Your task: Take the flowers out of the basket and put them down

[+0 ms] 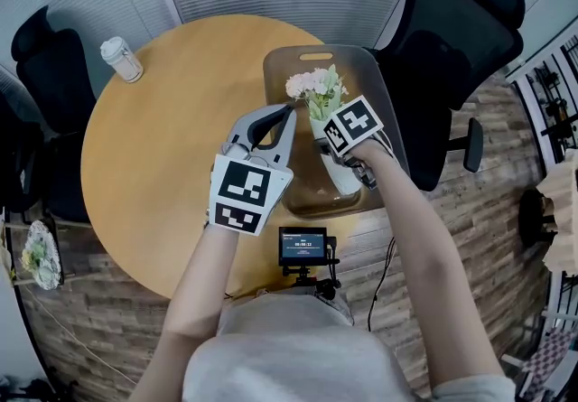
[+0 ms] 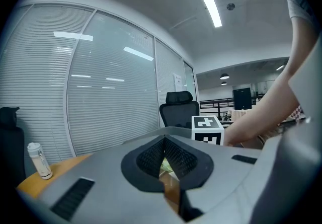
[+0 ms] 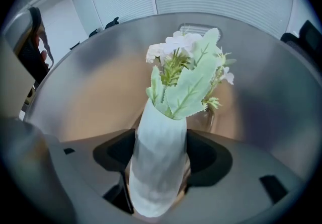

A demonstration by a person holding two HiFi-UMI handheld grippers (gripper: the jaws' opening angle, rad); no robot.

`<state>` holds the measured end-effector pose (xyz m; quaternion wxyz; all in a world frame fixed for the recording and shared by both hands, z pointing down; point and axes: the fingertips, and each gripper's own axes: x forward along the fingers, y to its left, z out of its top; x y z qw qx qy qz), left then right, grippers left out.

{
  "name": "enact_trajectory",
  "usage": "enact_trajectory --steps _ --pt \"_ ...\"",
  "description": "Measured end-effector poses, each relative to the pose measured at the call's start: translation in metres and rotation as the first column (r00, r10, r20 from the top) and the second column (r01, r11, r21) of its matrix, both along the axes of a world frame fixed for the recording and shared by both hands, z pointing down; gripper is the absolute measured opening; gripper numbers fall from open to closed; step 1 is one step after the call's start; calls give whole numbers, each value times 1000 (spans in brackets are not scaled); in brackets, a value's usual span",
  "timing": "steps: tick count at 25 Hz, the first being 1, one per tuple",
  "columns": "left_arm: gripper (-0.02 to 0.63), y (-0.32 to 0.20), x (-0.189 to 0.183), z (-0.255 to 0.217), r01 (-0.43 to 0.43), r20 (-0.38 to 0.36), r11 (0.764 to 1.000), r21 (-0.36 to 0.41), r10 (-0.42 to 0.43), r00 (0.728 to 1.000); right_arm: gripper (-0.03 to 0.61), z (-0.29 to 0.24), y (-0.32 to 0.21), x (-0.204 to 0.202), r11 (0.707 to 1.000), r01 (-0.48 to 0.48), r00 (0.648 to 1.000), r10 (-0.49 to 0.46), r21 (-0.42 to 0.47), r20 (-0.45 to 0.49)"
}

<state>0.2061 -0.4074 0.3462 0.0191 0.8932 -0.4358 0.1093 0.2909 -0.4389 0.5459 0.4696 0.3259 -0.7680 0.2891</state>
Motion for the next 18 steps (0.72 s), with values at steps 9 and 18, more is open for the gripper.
enact_trajectory --steps 9,18 --pt "3 15 -3 -5 10 4 1000 8 -10 1000 334 -28 4 -2 995 21 999 -18 99 -26" --pt "3 24 -12 -9 55 -9 998 11 -55 998 336 -65 3 -8 977 17 999 -23 210 26"
